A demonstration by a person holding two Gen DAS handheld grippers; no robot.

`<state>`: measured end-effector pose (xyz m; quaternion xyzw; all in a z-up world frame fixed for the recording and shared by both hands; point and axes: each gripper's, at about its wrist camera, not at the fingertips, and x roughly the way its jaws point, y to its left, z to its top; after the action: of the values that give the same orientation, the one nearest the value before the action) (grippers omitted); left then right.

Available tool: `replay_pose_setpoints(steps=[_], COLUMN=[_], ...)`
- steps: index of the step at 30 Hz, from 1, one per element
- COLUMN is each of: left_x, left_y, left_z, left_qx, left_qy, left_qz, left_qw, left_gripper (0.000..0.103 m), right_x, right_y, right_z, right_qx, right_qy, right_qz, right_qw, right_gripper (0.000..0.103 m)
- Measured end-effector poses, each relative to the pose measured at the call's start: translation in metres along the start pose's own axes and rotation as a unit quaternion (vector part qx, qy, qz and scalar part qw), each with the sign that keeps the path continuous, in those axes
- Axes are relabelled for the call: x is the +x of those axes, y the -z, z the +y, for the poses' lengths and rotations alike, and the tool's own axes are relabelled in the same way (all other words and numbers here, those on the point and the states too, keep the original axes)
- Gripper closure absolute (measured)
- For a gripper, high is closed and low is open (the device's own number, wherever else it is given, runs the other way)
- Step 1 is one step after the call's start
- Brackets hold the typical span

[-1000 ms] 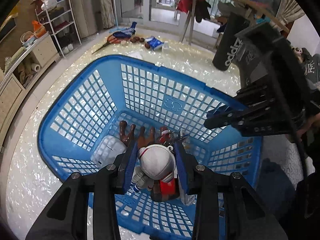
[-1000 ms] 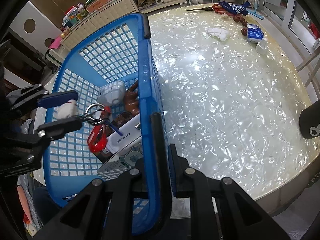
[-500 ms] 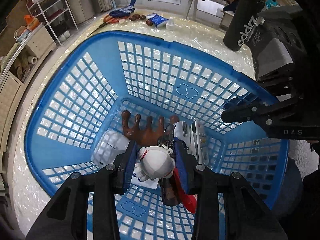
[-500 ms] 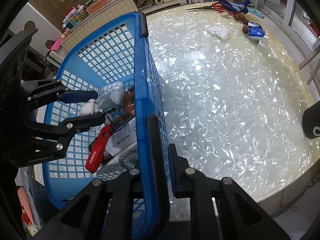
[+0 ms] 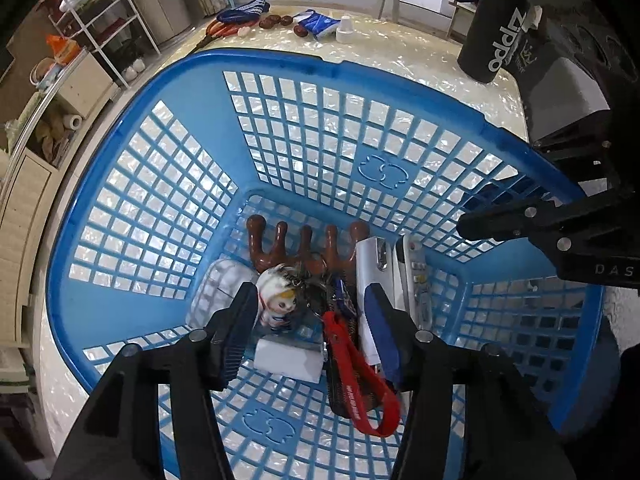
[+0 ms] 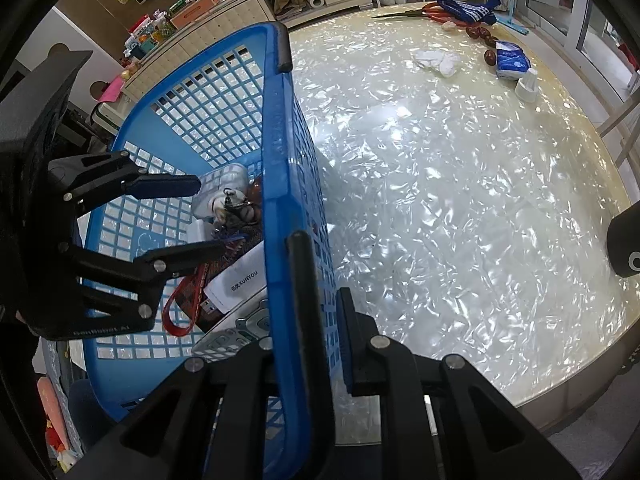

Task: Organize rigid objects
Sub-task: 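Lower the keychain into the basket and open the left gripper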

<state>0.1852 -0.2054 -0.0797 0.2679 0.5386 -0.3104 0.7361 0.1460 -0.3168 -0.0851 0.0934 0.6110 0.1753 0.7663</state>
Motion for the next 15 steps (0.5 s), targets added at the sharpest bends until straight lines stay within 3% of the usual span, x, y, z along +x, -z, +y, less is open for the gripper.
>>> replay_pose_setpoints(steps=[12,15], left_x=[-0.033,-0.05], left_y=[0.011,0.015], left_z=[0.003,0.004], left_qx=[-0.049,-0.07], left_qy=[-0.033,-0.049], left_qz=[-0.049,-0.063], left_qw=[0.9971,0.9943], left_gripper=[0.025,0.018], right_x=[-0.023,-0.032], right_y=[-0.001,-0.001], right_z=[0.011,0.01], right_qx=[-0.012,-0.008], right_qy=[0.028,0.035], right_qz=[-0.03,-0.038], right_qw=[0.999,0.999], right_gripper=[0.09,0.081])
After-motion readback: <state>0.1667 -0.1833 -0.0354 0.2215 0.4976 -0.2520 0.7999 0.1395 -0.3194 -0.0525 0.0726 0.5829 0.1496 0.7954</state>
